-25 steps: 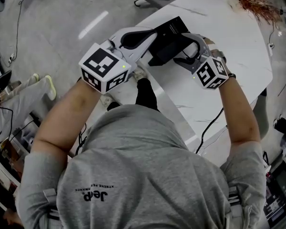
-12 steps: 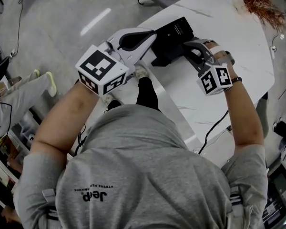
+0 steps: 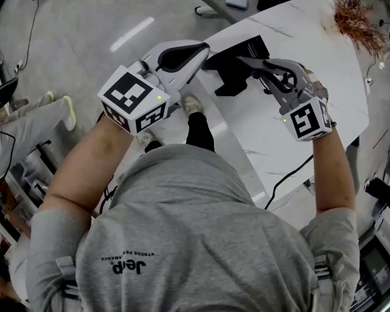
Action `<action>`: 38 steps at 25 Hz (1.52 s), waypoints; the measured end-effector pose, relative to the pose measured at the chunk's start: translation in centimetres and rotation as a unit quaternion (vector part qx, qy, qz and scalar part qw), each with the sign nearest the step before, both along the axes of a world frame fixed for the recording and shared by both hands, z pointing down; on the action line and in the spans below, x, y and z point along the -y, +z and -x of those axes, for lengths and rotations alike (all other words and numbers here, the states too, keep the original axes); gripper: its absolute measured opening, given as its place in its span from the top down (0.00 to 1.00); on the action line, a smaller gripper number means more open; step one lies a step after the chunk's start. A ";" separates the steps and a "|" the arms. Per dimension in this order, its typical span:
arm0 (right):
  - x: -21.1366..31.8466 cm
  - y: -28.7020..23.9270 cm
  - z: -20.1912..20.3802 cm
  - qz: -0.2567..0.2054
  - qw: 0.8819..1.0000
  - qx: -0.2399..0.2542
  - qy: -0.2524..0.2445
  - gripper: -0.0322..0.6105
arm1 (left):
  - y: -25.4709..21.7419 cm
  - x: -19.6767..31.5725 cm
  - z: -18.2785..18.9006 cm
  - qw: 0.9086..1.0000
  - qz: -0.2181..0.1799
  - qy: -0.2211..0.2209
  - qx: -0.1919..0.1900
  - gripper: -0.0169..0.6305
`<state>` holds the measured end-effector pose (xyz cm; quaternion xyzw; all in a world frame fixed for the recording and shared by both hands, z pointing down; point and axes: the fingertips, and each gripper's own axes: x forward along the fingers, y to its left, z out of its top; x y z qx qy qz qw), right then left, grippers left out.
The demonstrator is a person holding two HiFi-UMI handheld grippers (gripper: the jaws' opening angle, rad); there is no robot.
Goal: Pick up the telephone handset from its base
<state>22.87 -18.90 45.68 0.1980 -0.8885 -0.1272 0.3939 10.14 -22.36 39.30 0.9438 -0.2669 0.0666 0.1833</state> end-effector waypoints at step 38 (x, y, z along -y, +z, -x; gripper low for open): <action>-0.6 -12.1 39.9 0.275 0.931 0.228 -0.068 0.83 | -7.5 -15.4 43.3 0.914 -0.048 -0.403 -0.002 0.89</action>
